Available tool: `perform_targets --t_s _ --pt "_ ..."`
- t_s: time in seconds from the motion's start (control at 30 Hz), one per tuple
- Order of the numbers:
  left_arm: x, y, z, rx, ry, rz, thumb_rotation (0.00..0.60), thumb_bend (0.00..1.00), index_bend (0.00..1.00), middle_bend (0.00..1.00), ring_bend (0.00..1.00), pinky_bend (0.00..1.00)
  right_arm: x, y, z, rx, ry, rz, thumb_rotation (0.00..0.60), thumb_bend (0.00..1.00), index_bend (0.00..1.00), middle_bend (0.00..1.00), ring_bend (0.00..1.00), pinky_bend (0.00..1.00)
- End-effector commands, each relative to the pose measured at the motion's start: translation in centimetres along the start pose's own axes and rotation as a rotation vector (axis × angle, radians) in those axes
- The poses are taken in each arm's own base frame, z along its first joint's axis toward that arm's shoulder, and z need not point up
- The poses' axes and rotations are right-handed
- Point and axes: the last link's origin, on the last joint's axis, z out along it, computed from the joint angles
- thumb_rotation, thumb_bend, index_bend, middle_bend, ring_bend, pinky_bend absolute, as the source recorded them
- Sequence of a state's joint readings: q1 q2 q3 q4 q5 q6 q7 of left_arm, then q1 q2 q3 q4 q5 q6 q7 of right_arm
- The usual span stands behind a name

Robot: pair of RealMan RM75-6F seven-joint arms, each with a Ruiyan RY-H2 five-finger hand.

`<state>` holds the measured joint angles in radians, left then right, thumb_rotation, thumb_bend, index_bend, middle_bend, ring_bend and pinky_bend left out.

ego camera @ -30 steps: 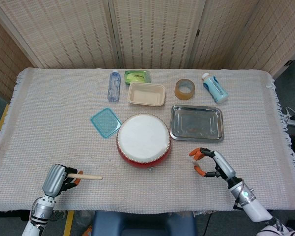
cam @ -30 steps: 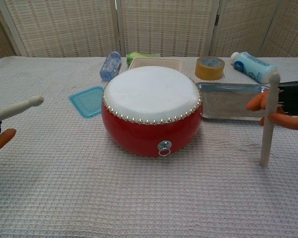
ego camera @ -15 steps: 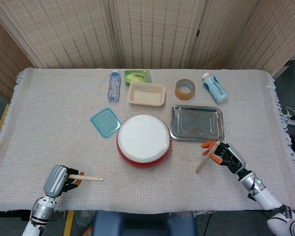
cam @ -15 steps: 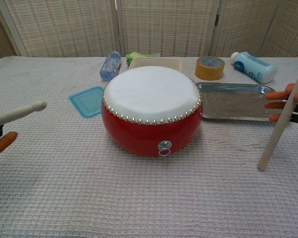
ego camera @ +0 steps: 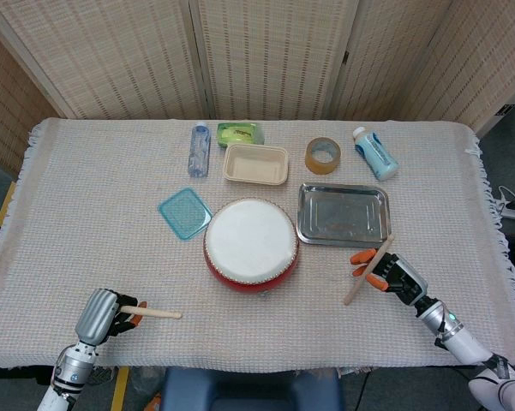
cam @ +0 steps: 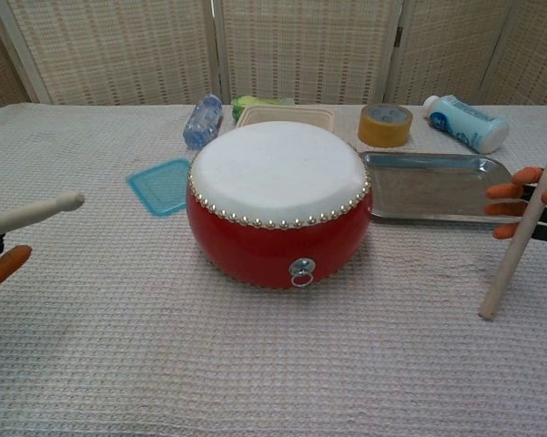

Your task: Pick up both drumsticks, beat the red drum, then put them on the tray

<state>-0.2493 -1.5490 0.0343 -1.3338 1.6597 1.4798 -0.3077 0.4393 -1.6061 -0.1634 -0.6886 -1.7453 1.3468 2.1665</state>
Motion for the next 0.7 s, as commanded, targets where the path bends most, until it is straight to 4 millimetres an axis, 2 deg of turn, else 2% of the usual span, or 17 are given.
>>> perform_targets --t_s 0.03,0.33,0.7 --pt "0.0 0.0 -0.1 -0.001 -0.001 0.003 0.600 0.50 1.00 1.00 1.00 1.00 -0.5 0.5 0.1 -0.007 -0.024 -0.019 0.600 0.22 0.45 0.36 0.30 0.38" --pt "0.1 -0.1 -0.4 0.002 0.000 0.006 0.600 0.50 1.00 1.00 1.00 1.00 -2.1 2.2 0.6 -0.041 -0.056 -0.068 0.600 0.09 0.58 0.48 0.42 0.47" --pt "0.1 -0.3 -0.6 0.003 -0.004 0.002 0.600 0.50 1.00 1.00 1.00 1.00 -3.7 3.5 1.8 -0.058 -0.077 -0.124 0.600 0.07 0.80 0.63 0.57 0.58"
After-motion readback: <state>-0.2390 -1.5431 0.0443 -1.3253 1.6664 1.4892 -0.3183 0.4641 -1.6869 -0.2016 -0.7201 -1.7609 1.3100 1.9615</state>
